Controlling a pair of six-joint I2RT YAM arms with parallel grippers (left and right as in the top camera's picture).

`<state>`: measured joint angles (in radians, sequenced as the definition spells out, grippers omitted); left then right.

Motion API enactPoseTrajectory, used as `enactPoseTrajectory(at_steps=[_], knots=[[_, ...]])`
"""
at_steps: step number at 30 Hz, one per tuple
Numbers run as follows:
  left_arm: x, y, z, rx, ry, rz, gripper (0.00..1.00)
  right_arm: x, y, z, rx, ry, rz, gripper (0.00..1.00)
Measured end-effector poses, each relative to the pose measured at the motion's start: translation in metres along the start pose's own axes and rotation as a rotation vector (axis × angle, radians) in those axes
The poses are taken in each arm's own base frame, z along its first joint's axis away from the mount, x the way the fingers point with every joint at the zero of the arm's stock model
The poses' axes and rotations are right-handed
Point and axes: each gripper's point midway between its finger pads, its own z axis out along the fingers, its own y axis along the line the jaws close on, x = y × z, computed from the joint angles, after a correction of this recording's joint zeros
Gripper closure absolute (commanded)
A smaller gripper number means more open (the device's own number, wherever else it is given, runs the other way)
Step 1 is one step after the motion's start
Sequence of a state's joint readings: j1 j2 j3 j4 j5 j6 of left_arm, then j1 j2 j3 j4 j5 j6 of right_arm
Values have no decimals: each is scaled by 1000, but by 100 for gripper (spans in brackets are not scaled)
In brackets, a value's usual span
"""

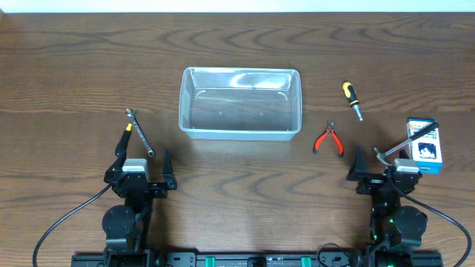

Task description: Pack container

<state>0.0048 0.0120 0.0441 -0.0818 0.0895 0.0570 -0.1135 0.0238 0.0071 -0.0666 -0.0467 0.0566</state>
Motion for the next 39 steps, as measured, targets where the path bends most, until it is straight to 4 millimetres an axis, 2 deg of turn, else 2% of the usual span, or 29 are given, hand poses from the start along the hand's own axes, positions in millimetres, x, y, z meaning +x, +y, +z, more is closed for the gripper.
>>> enactPoseTrajectory(at_steps=[14,21,24,29,33,39], knots=[[0,0,0,0,0,0,2,0,0,0,-3,-1,3,1],[0,0,0,0,0,0,2,1,3,0,-16,6,110,1],[0,0,0,0,0,0,2,6,5,-1,-26,47,146,1],[-5,0,0,1,-21,1,2,19,9,-8,-25,214,184,1],[-12,0,0,2,-53,1,2,5,11,-11,-15,331,199,1],[-5,0,0,2,-25,-69,2,-29,14,-14,15,558,220,1]])
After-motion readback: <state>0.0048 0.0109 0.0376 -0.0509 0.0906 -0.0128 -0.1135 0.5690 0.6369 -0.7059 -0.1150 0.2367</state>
